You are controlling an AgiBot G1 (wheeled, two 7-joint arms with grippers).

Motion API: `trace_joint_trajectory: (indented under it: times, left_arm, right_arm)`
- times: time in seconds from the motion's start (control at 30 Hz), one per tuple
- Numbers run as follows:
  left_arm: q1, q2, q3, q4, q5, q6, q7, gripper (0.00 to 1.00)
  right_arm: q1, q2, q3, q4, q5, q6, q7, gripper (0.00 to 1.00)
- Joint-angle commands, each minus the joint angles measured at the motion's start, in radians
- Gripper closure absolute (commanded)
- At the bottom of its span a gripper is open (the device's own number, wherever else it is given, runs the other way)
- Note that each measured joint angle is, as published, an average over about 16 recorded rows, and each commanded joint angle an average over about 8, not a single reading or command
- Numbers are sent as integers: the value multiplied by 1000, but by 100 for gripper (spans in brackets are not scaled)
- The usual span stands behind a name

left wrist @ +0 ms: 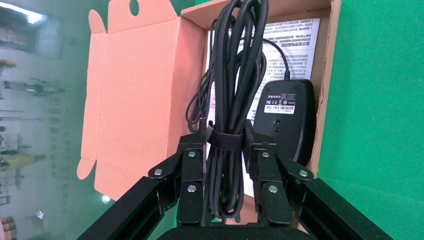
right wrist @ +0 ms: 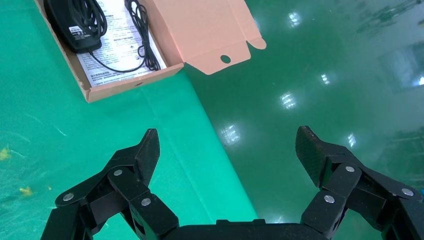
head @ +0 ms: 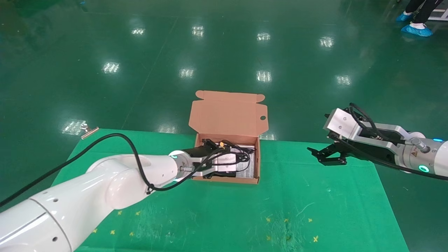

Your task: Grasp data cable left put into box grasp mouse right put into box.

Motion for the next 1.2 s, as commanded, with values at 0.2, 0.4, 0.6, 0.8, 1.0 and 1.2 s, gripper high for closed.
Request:
trace_joint_trajectory:
  times: [0.2,0.4,0.6,0.8,1.0,1.2]
  left_arm:
    - [-12,-16,-8,-26,1,-24,0,0]
    - [-76,-12,-22,-22,-2,-108,-8,0]
    - [-118,-9,-32,1,-11,-154,-14,0]
    - [-101,-43,-78,-19,-71,-106,-8,0]
    - [-50,-116,-170,-74,-193,14,8,0]
    - [3,-192,-265,-131,-319,137,25,0]
  right_arm:
    - [21,-10,11,-7,-3,4,-6,0]
    - [93,-25,30,-13,-40,-4,-10,0]
    - [132,-31,32,-19,-78,-25,-8,0]
    - [113,-31,69,-19,-48,-70,-20,0]
    - [50,-29,154,-16,43,-159,-49,0]
    - [-14,-27,241,-13,137,-251,-79,0]
